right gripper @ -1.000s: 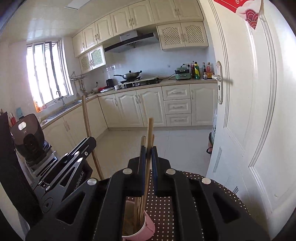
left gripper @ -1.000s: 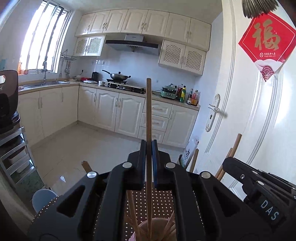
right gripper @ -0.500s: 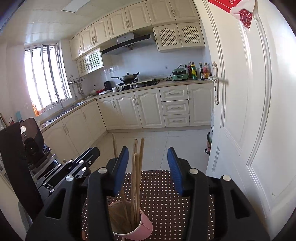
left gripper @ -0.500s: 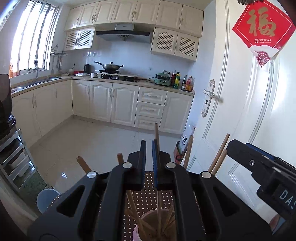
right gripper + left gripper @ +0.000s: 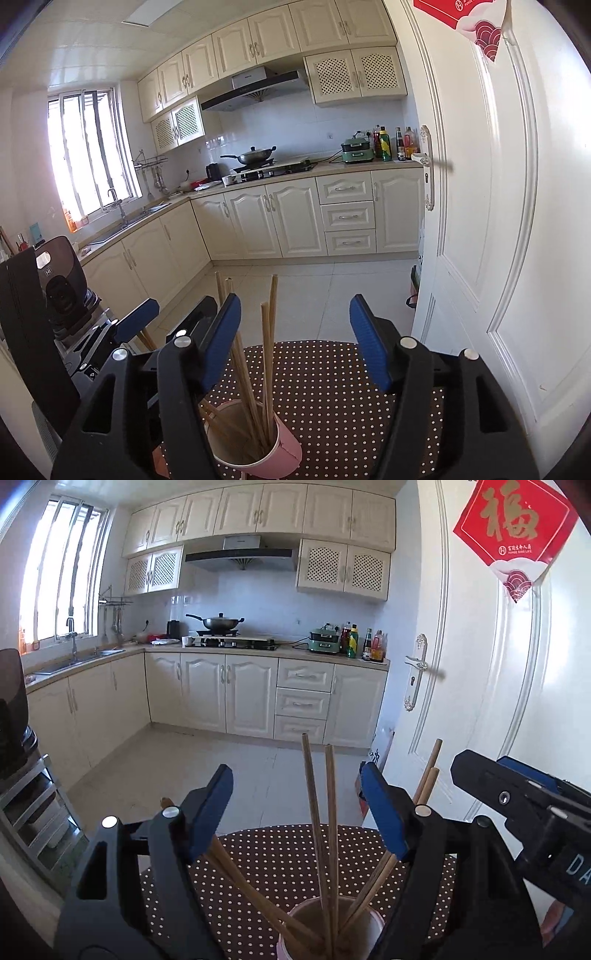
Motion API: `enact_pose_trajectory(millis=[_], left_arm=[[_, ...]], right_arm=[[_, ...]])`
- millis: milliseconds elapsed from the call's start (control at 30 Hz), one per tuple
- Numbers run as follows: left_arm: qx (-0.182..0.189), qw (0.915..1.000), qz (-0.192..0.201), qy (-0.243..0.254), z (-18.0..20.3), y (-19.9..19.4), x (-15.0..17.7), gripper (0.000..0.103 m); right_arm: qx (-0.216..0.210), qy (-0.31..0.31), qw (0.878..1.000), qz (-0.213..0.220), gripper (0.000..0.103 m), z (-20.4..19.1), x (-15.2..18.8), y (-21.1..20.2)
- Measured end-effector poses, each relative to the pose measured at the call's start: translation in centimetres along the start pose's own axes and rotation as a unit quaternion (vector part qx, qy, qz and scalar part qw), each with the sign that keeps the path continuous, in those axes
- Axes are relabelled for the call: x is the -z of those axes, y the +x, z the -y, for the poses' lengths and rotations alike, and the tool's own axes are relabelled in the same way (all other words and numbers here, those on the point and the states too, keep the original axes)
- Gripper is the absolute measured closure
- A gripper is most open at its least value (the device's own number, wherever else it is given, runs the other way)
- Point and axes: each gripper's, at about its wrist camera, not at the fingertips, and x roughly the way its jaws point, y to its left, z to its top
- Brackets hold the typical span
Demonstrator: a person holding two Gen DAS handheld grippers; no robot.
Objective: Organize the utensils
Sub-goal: 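Open both grippers and raise them away from the pink cup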
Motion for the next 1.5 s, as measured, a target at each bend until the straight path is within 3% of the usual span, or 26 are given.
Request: enact_pose_trajectory(millis=[600, 933, 1100, 1500], left_arm=[[-0.016, 0.9997, 0.016, 0.005, 0.0, -2.0, -0.9, 0.029], [-0.038, 0.9991, 0.015, 0.013, -0.1, -4.1, -1.7, 0.025], [-0.058, 0.9980, 0.015, 0.019, 0.3, -5.6, -1.9, 0.023], [-0.043, 0.9974, -0.056, 0.013, 0.0, -8.3, -2.2, 0.022]], right_arm=[[0.001, -0.005, 1.000, 0.017, 0.032, 0.3, -0.2, -1.4], [0.001, -0.012, 0.999, 0.047, 0.012, 1.0, -0.9, -3.6], [0.002, -0.021, 0.998, 0.052, 0.010, 0.9, -1.2, -4.5], [0.011, -0.039, 0.997, 0.060, 0.008, 0.7, -1.2, -6.5]])
